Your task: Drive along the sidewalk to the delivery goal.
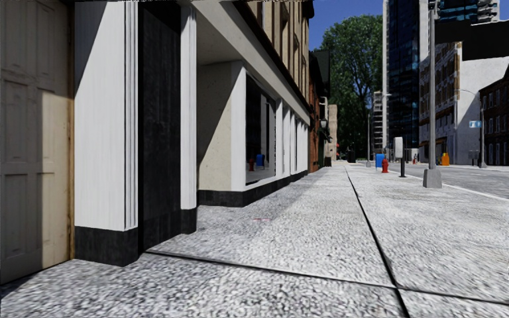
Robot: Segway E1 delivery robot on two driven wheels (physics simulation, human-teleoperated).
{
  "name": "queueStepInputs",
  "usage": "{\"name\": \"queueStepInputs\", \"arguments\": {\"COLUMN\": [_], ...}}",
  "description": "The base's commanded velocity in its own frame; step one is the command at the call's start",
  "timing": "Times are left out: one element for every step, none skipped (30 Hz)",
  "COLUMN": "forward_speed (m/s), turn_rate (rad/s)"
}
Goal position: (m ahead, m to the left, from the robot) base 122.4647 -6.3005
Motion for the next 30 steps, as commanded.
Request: {"name": "queueStepInputs", "arguments": {"forward_speed": [1.47, 1.47, 1.47, 1.47, 1.47, 1.47, 1.47, 1.47, 1.47, 1.47, 1.47, 1.47, 1.47, 1.47, 1.47, 1.47, 1.47, 1.47, 1.47, 1.47, 1.47, 2.0, 2.0, 2.0, 2.0, 2.0, 2.0, 2.0, 2.0, 2.0], "turn_rate": [-0.53, -0.53, -0.53, -0.53, -0.53, -0.53, -0.53, -0.53, -0.53, -0.53, -0.53, -0.53, -0.53, -0.53, -0.53, -0.53, -0.53, -0.53, -0.29, -0.1, -0.02, 0.0, 0.0, 0.0, 0.0, 0.0, 0.0, 0.0, 0.0, 0.0]}}
